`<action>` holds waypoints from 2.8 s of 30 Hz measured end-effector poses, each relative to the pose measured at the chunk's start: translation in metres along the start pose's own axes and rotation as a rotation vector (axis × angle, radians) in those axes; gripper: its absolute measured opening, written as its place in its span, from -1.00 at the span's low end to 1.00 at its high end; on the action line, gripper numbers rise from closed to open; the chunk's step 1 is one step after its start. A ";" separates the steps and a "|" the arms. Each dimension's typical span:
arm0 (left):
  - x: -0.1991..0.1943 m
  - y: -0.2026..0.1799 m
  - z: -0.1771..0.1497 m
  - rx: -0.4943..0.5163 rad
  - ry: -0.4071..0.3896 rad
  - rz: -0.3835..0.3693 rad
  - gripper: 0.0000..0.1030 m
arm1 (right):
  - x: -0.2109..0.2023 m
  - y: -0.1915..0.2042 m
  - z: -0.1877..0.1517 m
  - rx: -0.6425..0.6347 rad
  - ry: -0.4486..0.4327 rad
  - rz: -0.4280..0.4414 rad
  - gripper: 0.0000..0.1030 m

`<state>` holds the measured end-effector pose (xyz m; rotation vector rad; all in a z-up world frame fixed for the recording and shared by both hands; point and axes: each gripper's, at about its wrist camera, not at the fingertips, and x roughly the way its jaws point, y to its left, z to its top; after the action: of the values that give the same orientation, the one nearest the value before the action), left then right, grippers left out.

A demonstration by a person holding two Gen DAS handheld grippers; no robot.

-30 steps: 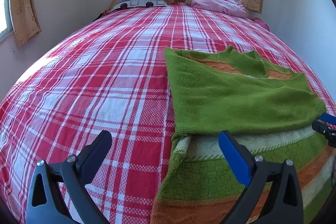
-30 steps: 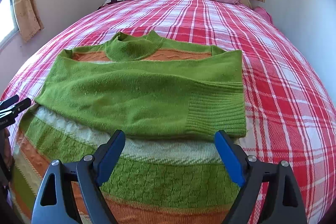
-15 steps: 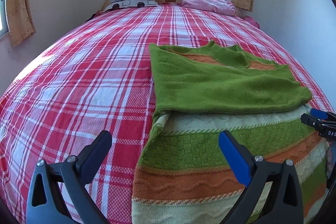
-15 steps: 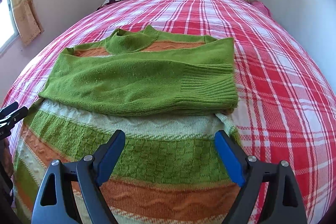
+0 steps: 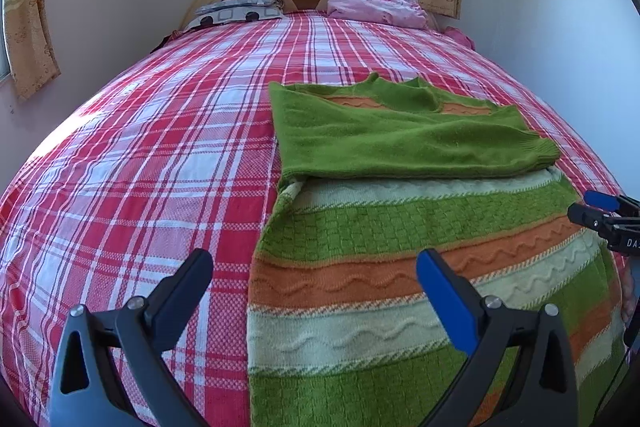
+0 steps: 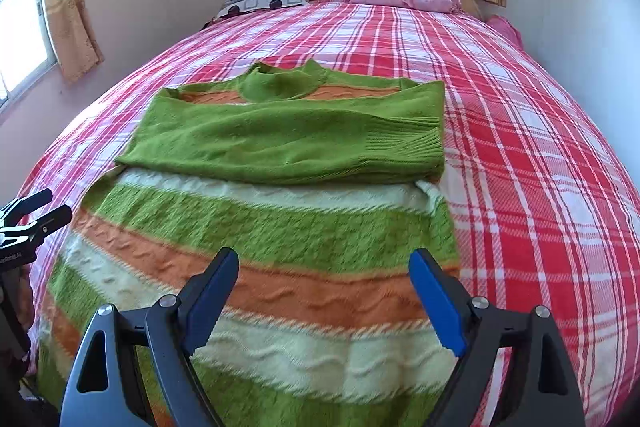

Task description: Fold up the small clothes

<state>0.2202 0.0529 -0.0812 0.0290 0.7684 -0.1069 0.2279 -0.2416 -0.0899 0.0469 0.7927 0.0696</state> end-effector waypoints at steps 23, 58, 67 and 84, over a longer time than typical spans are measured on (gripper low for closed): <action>-0.051 0.004 -0.068 0.053 0.091 -0.029 1.00 | -0.051 0.019 -0.069 0.006 0.041 0.026 0.70; -0.091 0.023 -0.146 -0.112 0.285 -0.182 -0.21 | -0.100 0.037 -0.137 0.005 0.010 0.025 0.70; -0.084 0.022 -0.152 -0.128 0.314 -0.223 -0.35 | -0.103 0.037 -0.139 0.008 0.010 0.024 0.70; -0.091 0.009 -0.149 -0.036 0.271 -0.173 -0.73 | -0.137 -0.022 -0.176 0.195 0.063 0.042 0.06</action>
<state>0.0525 0.0791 -0.1253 -0.0590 1.0427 -0.2576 0.0076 -0.2713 -0.1178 0.2472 0.8599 0.0338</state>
